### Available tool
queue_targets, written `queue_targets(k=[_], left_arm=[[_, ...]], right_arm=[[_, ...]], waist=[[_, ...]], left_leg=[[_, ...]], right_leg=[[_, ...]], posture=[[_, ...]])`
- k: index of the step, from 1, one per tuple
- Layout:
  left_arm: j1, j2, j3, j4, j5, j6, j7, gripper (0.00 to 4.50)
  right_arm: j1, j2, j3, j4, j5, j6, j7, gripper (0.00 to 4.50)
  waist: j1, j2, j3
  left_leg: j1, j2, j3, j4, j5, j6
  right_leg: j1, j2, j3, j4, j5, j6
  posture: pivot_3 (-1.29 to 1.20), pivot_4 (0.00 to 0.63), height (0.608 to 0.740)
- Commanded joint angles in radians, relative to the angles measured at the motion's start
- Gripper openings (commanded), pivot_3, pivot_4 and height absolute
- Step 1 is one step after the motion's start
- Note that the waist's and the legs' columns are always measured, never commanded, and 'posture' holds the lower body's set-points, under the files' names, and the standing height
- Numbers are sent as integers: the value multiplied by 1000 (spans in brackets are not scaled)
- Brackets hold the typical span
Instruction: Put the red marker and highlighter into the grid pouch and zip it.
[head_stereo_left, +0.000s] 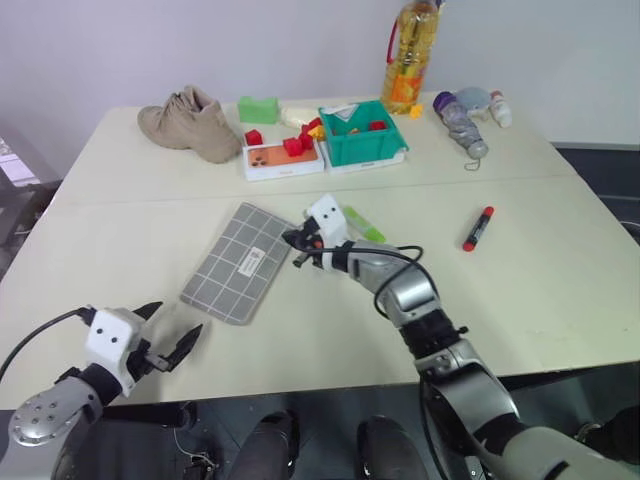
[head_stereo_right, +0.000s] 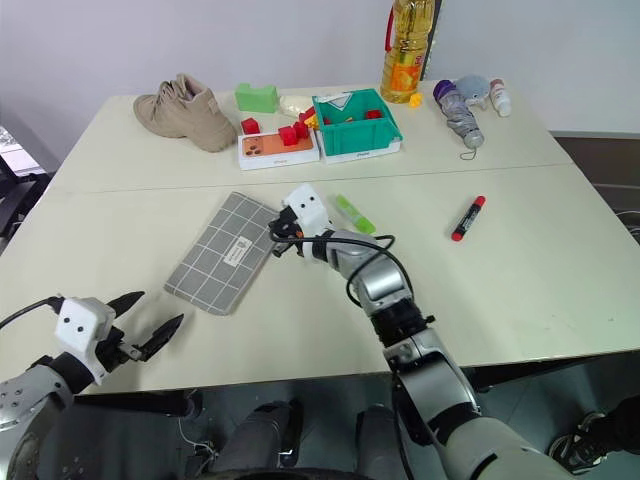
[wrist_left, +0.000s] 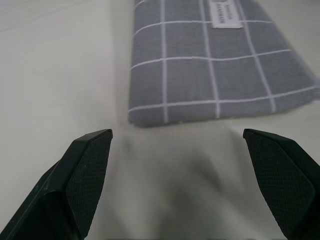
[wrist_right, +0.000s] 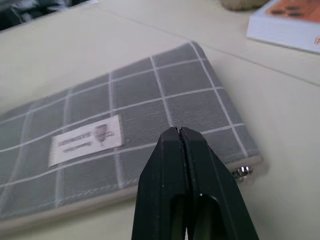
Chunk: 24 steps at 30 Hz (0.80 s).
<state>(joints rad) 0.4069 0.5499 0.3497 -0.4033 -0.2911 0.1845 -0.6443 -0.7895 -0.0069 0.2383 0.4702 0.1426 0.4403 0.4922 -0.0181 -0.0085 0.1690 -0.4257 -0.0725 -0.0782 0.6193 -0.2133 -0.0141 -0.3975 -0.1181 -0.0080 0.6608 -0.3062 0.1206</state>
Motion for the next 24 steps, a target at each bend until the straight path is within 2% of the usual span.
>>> queue_targets(k=[1,4,9,16,24], left_arm=[[12,2,-27,-39,52,-52,13,4500],[7,-5,-36,-41,76,-77,28,4500],[9,22,-85,-14,217,-194,50,4500],[-136,63,-220,137,528,-450,186,4500],[-275,50,-357,287,744,-606,336,4500]], right_arm=[[-78,51,-21,144,-25,28,-53,29],[-92,52,-23,204,-45,36,-63,29],[-82,55,-44,191,-27,69,-41,29],[-77,65,-65,160,-23,78,-39,29],[-62,79,-60,121,-26,86,-47,29]], waist=[[-2,0,0],[-1,0,0],[0,0,-1],[2,1,-1],[2,1,-1]], left_leg=[[0,0,0,-1,0,0],[1,0,0,-3,1,-1],[2,0,0,-4,1,-1],[2,0,0,-4,1,-1],[3,0,0,-4,1,-2]], right_leg=[[0,0,0,0,0,0],[-2,0,0,0,0,0],[-1,0,0,1,0,0],[-1,0,0,1,0,0],[-2,1,0,3,0,0]], posture=[[0,150,739],[0,150,739],[0,150,739],[0,150,739],[0,150,739]])
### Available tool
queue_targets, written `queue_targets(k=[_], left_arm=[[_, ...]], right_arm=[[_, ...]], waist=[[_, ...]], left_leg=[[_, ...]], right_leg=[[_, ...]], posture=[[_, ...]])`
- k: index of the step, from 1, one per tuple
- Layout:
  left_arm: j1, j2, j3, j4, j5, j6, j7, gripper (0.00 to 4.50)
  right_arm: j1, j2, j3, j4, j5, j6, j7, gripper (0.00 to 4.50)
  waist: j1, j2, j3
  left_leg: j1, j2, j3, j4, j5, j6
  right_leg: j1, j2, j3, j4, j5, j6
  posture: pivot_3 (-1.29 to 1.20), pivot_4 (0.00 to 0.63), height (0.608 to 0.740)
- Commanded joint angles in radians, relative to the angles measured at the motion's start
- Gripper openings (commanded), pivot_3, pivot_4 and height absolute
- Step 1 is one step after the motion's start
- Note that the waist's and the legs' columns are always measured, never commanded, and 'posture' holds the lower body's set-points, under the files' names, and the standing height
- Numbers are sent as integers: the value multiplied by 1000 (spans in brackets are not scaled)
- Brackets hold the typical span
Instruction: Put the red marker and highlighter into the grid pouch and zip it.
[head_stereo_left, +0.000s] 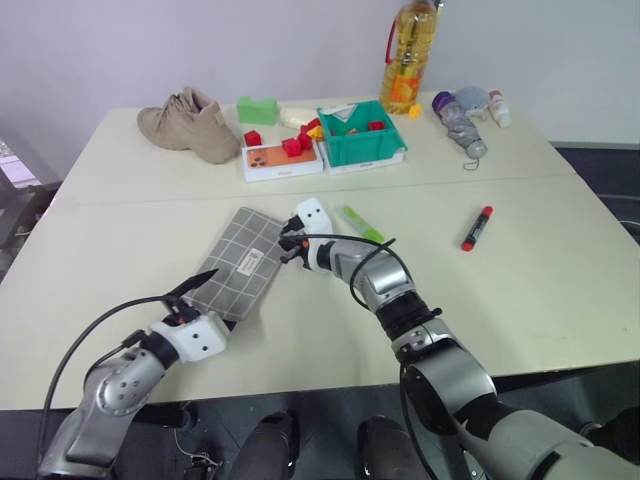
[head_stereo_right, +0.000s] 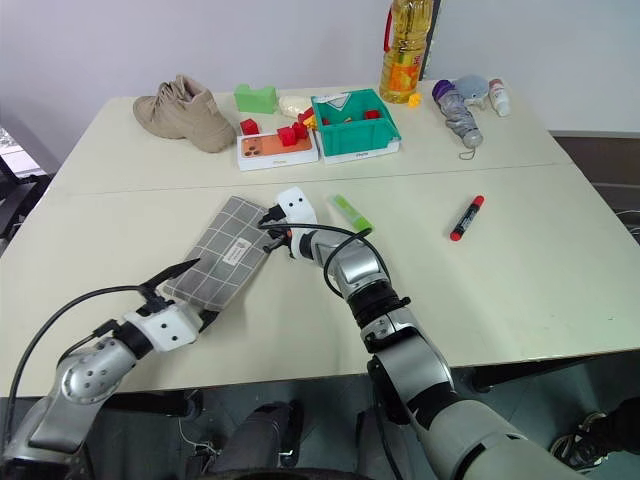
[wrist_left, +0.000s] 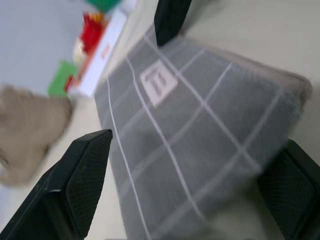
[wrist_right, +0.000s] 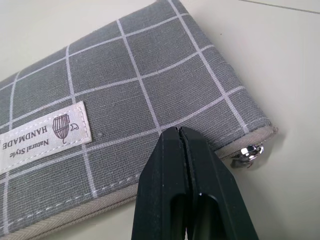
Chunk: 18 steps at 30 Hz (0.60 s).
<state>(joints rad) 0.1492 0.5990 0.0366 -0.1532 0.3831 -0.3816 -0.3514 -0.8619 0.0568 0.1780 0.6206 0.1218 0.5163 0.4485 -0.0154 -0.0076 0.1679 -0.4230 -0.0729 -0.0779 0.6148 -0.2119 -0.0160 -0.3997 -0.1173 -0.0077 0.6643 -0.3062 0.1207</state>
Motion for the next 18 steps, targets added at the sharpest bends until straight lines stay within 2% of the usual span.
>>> queue_targets(k=[1,4,11,12,16,18], left_arm=[[-32,1,-50,49,87,-48,59,4500],[-57,-2,-57,71,94,-64,88,3790],[-79,19,-52,97,73,-94,102,299],[-79,20,-50,98,69,-96,102,43],[-79,7,-33,81,23,-75,99,43],[-75,-23,-15,44,-76,-36,75,43]], right_arm=[[11,15,-1,-31,-5,9,-4,29],[16,14,0,-39,-6,10,-4,0],[21,11,-2,-53,-6,11,-6,0],[21,11,-4,-56,-5,11,-6,0],[11,5,-29,-74,9,-12,-10,0],[11,-28,-39,-132,10,-58,12,0]], waist=[[1,0,0],[-2,0,0],[-1,1,-1],[-2,1,-1],[-3,1,-1],[-2,1,-1]], left_leg=[[0,0,0,0,0,0],[0,0,0,0,0,0],[0,0,0,0,0,0],[0,0,0,0,0,0],[0,0,0,0,0,0],[0,0,0,0,0,0]], right_leg=[[0,0,0,0,0,0],[0,0,0,1,0,0],[-1,0,0,1,0,0],[-1,0,0,1,0,0],[-1,0,0,1,0,0],[-1,0,0,1,0,0]], posture=[[0,150,739],[0,150,739],[0,150,739],[0,150,739],[0,150,739],[0,150,739]])
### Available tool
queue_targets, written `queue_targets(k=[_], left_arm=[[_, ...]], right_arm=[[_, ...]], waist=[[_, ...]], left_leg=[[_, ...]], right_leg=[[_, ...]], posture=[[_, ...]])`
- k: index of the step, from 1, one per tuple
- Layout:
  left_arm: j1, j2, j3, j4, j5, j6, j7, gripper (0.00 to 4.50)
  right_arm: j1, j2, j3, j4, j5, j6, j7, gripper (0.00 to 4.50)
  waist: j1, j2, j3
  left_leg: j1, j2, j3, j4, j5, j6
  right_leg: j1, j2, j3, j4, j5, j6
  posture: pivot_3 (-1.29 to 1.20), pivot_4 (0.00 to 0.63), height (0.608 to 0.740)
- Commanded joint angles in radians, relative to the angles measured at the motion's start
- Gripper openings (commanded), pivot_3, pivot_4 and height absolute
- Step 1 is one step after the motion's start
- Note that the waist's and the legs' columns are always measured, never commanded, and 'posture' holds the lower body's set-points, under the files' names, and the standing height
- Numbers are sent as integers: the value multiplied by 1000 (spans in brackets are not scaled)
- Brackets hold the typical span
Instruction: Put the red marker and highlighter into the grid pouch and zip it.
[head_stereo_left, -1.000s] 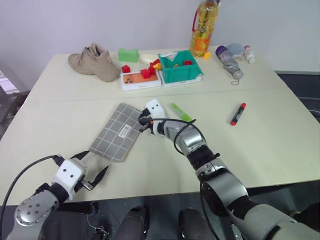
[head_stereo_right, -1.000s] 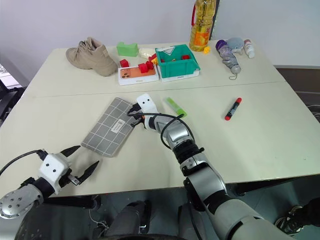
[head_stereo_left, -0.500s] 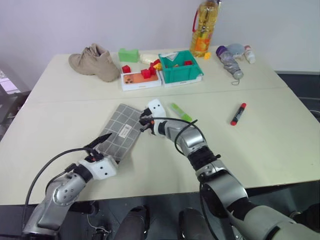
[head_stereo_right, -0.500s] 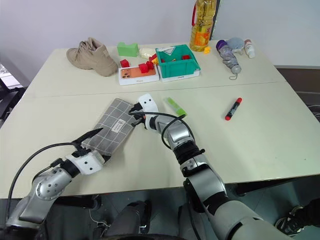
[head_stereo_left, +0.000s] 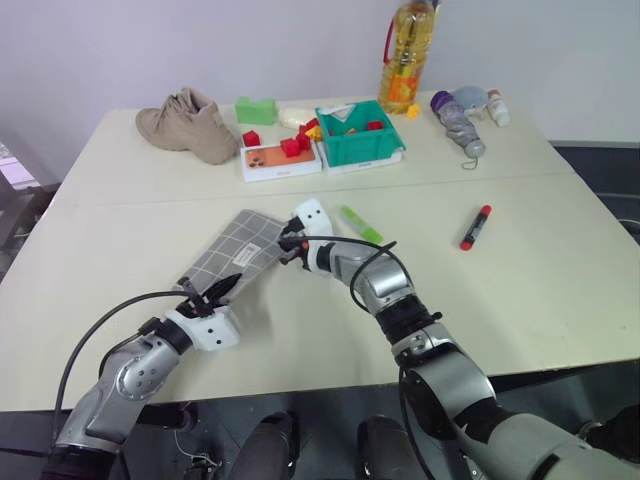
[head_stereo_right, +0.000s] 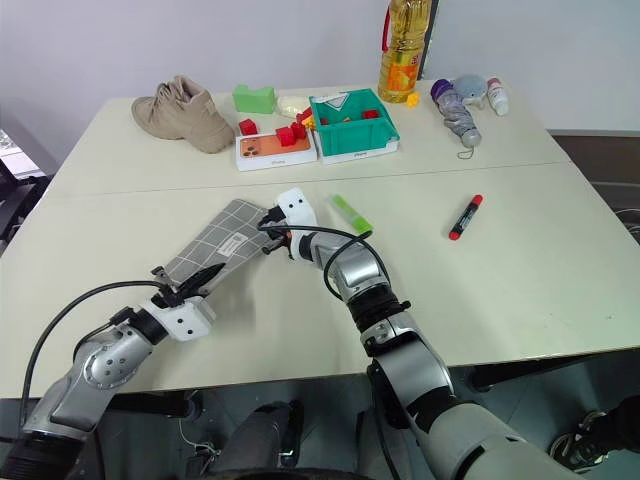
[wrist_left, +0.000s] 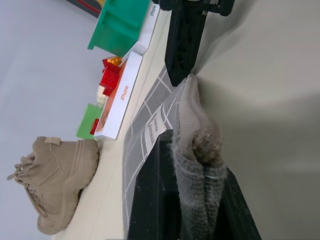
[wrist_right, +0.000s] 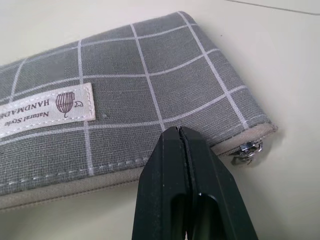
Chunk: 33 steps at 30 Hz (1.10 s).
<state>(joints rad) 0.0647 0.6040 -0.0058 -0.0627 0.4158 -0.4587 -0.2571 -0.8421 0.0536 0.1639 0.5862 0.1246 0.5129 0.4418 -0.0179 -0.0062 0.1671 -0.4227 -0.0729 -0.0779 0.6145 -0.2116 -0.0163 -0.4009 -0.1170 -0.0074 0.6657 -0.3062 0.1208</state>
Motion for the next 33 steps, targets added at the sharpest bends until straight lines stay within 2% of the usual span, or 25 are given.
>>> queue_targets(k=[1,4,7,8,11,19,30,33], left_arm=[[12,-46,35,-70,-169,66,-36,43],[15,-74,51,-133,-269,130,-73,0],[3,-114,62,-185,-356,204,-85,0],[-2,-125,58,-202,-378,225,-92,0],[-16,-156,37,-247,-425,280,-113,0],[-66,-228,-32,-301,-473,356,-151,0],[-69,-229,-41,-299,-503,363,-200,0],[-63,-227,-37,-302,-508,362,-207,0]], right_arm=[[-5,-46,-31,-136,10,-74,32,0],[16,-127,-50,-267,40,-51,99,854],[48,-222,-83,-381,73,7,149,2426],[66,-257,-86,-422,88,34,178,2765],[123,-351,-65,-524,103,83,253,4213],[160,-366,-86,-562,98,141,186,4213],[128,-363,-88,-500,90,107,149,4213],[119,-362,-82,-485,96,102,162,3331]], waist=[[1,0,0],[4,0,0],[3,0,0],[4,0,0],[3,-1,0],[2,-1,0],[4,-1,0],[4,-1,0]], left_leg=[[-1,0,0,0,0,0],[-4,0,0,1,0,0],[-4,0,0,1,0,0],[-4,0,0,1,0,0],[-4,0,0,1,0,0],[-3,1,0,1,0,0],[-3,0,0,2,0,0],[-3,0,0,2,0,0]], right_leg=[[0,0,0,0,0,0],[-3,0,0,0,0,0],[1,0,0,0,0,0],[1,0,0,0,0,0],[2,0,0,-1,0,0],[3,1,0,0,0,0],[3,1,0,-1,0,0],[3,1,0,-1,0,0]], posture=[[0,150,739],[0,150,739],[0,150,739],[0,150,739],[0,150,739],[0,150,739],[0,150,739],[0,150,739]])
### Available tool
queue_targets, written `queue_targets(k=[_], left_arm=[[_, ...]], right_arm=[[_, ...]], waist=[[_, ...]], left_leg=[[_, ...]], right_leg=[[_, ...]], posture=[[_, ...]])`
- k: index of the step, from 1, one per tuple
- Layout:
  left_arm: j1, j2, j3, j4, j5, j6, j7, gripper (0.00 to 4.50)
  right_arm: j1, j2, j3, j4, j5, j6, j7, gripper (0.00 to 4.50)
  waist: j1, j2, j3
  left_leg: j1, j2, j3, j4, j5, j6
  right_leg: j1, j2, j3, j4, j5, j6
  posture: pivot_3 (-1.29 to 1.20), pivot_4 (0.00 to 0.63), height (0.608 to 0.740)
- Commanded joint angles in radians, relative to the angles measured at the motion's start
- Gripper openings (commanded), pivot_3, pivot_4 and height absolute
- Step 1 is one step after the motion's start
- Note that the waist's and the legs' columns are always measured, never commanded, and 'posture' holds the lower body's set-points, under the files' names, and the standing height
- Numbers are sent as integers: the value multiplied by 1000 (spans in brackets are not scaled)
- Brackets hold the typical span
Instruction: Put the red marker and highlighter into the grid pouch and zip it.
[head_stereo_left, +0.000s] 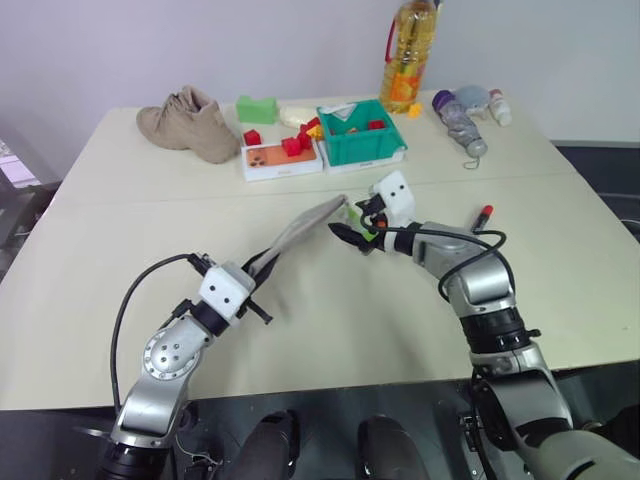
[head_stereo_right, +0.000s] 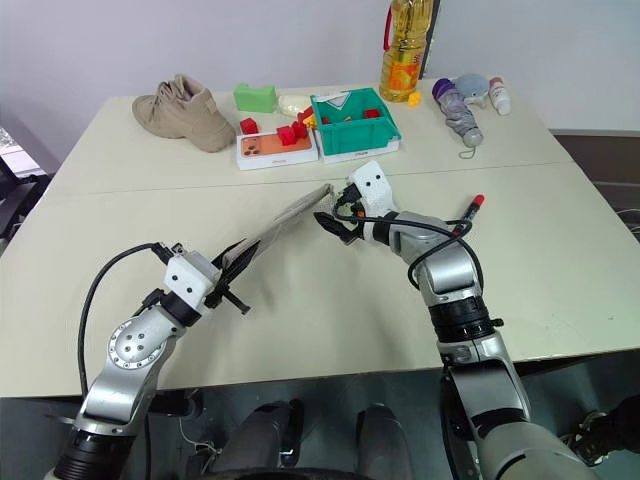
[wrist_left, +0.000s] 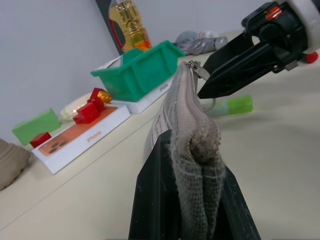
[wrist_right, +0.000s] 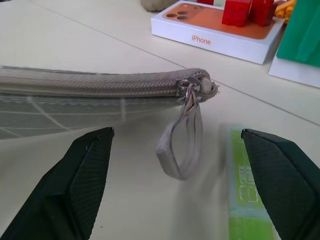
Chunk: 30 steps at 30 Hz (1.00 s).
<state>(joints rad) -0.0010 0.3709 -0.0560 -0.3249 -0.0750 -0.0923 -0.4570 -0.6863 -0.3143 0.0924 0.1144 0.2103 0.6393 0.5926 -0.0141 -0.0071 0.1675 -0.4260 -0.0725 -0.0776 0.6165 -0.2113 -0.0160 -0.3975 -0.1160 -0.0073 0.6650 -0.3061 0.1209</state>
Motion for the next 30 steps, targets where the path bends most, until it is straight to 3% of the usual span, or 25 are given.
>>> queue_targets(k=[1,6,7,18,30], left_arm=[[5,7,14,-42,-18,-4,-9,0],[20,12,22,-46,-17,-9,-14,0],[24,15,24,-45,-14,-11,-16,0],[15,-4,1,-14,39,3,24,0],[-87,-97,-72,96,136,-1,100,0]], right_arm=[[-38,5,-8,-10,11,-26,16,2838],[-45,7,-7,2,8,-34,22,205],[-47,6,-6,3,6,-37,23,33],[3,-111,166,-214,-32,-50,199,33],[17,-139,338,-474,-42,-32,315,33]], waist=[[0,0,0],[0,0,0],[0,0,0],[1,0,0],[4,-1,0]], left_leg=[[0,0,0,0,0,0],[0,0,0,0,0,0],[0,0,0,0,0,0],[0,0,0,0,0,0],[0,0,-1,2,0,0]], right_leg=[[0,0,0,0,0,0],[0,0,0,0,0,0],[0,0,0,0,0,0],[0,0,0,0,0,0],[1,0,-1,0,0,0]], posture=[[0,150,739],[0,150,739],[0,150,739],[0,150,739],[0,150,739]])
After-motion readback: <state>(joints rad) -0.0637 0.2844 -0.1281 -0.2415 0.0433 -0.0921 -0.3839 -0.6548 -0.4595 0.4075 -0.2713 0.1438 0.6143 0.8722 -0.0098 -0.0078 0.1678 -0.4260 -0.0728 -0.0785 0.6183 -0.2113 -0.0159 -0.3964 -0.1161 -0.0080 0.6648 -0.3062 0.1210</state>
